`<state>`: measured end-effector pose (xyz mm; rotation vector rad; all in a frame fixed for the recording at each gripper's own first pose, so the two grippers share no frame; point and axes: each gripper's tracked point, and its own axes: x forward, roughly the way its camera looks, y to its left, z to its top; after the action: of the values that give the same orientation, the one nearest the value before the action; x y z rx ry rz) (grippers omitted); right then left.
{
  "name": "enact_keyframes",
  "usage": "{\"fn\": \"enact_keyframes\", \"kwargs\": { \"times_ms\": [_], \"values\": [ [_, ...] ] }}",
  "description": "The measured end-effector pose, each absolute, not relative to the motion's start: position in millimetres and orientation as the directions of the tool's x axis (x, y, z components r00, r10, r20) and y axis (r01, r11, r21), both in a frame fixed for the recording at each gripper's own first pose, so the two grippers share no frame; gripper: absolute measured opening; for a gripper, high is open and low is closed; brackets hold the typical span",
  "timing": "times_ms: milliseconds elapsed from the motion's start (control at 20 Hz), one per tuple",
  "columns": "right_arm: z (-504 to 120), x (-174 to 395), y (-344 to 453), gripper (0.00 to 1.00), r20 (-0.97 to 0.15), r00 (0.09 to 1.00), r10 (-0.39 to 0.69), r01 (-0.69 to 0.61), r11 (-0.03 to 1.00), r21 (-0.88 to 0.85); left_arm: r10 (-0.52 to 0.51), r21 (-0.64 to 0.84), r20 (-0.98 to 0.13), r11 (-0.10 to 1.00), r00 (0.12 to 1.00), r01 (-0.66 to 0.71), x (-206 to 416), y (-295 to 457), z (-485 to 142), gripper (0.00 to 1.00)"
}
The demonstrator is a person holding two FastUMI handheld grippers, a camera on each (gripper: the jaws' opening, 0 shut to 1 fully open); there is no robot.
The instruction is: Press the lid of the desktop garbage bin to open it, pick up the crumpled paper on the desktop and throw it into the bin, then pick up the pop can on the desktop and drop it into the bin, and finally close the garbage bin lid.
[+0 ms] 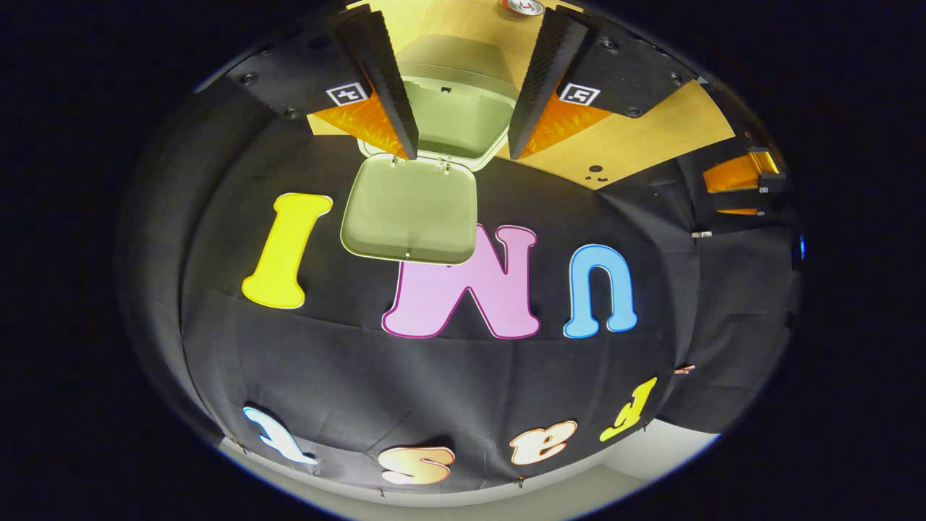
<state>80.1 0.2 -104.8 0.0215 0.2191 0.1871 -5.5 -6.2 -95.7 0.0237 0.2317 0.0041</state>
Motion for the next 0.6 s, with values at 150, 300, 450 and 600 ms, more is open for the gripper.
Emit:
{"fn": "enact_keyframes", "kwargs": {
  "times_ms": [150,300,450,600],
  "values": [
    [-105,68,4,0.82,-0.209,0.959,0.192,-0.189,0.981,0.031,-0.037,-0.005,-0.296,0.999,0.955,0.037,-11,-12,-127,0.95],
    [-110,59,3,0.82,-0.222,0.956,0.193,-0.197,0.980,0.003,-0.077,-0.055,-0.362,0.997,0.929,0.062,-19,-17,-163,0.95],
    [-112,53,1,0.82,-0.225,0.956,0.186,-0.193,0.981,-0.007,-0.061,-0.036,-0.440,0.998,0.896,0.050,-30,-12,-206,0.96],
    [-112,49,1,0.82,-0.224,0.958,0.181,-0.186,0.983,0.000,-0.080,-0.038,-0.502,0.997,0.861,0.071,-39,-14,-242,0.94]
  ]
}}
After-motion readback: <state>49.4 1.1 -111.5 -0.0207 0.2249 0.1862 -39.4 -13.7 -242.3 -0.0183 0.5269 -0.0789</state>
